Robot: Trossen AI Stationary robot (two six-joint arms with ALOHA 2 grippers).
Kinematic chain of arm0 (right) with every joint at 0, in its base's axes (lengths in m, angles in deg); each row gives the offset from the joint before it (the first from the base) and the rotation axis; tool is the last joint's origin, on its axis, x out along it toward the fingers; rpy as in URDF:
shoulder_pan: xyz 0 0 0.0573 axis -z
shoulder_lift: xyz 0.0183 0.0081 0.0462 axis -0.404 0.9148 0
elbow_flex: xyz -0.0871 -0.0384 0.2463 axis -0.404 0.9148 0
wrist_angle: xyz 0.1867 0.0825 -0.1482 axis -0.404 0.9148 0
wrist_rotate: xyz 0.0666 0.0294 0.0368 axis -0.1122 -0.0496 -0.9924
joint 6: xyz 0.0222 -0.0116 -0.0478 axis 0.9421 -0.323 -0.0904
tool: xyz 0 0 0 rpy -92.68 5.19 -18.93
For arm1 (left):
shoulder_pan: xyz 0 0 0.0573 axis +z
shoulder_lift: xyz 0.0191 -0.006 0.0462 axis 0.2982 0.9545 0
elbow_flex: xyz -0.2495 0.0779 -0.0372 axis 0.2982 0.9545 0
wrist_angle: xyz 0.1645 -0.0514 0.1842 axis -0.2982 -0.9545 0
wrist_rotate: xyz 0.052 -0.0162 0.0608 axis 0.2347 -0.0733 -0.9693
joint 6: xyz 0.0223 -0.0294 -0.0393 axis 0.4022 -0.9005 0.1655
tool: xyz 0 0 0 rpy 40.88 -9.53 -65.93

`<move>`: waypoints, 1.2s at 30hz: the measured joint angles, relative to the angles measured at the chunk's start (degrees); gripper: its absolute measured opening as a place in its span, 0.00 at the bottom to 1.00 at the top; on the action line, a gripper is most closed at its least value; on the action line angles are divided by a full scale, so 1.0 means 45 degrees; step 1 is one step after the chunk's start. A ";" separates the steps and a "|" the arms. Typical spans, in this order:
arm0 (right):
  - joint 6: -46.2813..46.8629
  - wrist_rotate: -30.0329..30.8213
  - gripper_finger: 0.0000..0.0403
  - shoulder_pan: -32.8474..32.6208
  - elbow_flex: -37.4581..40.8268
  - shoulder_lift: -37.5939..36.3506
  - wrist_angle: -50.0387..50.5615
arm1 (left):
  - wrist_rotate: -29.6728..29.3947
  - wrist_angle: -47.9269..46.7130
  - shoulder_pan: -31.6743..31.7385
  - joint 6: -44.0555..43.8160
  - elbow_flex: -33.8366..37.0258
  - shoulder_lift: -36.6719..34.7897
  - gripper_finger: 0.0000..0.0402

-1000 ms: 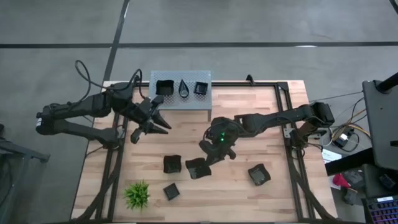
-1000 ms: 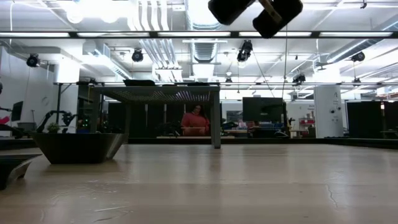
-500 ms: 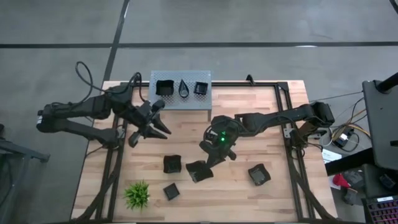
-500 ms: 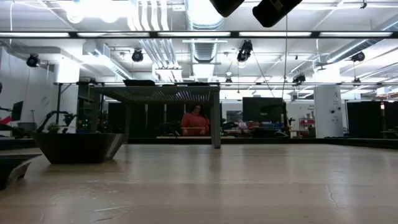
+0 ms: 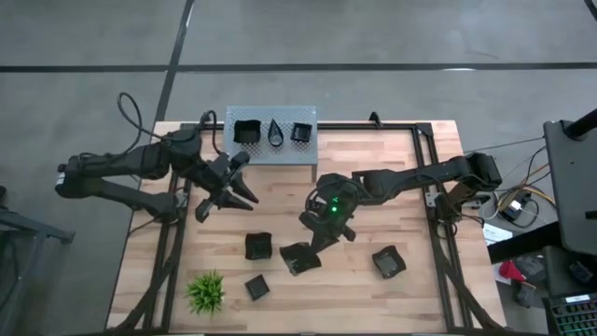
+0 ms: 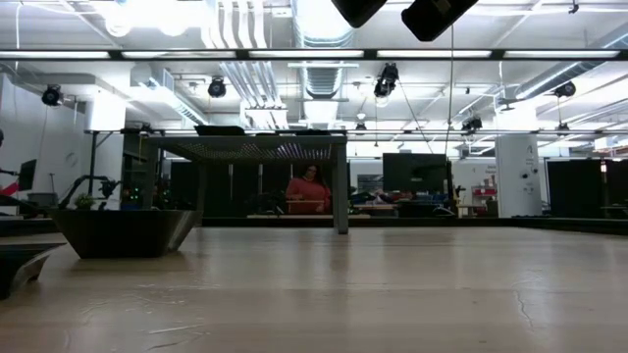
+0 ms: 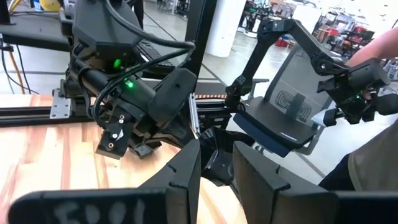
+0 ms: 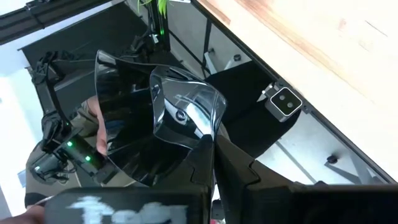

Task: Pick & Place Mini shaped plates
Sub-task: Stack the middle right distorted square plate on top of the other square plate on the shelf

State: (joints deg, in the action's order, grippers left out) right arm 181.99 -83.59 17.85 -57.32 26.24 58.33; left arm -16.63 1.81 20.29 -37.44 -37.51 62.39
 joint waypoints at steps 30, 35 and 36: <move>0.0335 -0.0366 0.02 0.0311 0.0034 0.0005 -0.0010 | 0.0296 0.1572 -0.2049 -0.0077 0.0010 0.3191 0.22; 0.0335 -0.0504 0.02 0.0312 0.0039 0.0005 0.0008 | 0.0269 0.2240 -0.2120 -0.0042 0.0010 0.3211 0.22; 0.0337 -0.0517 0.02 0.0313 0.0045 0.0005 0.0010 | 0.0262 0.2337 -0.2127 -0.0028 0.0010 0.3211 0.22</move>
State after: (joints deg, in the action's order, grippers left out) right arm 183.51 -85.91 19.26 -57.11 26.26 58.38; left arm -15.45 12.33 10.72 -37.56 -37.47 76.84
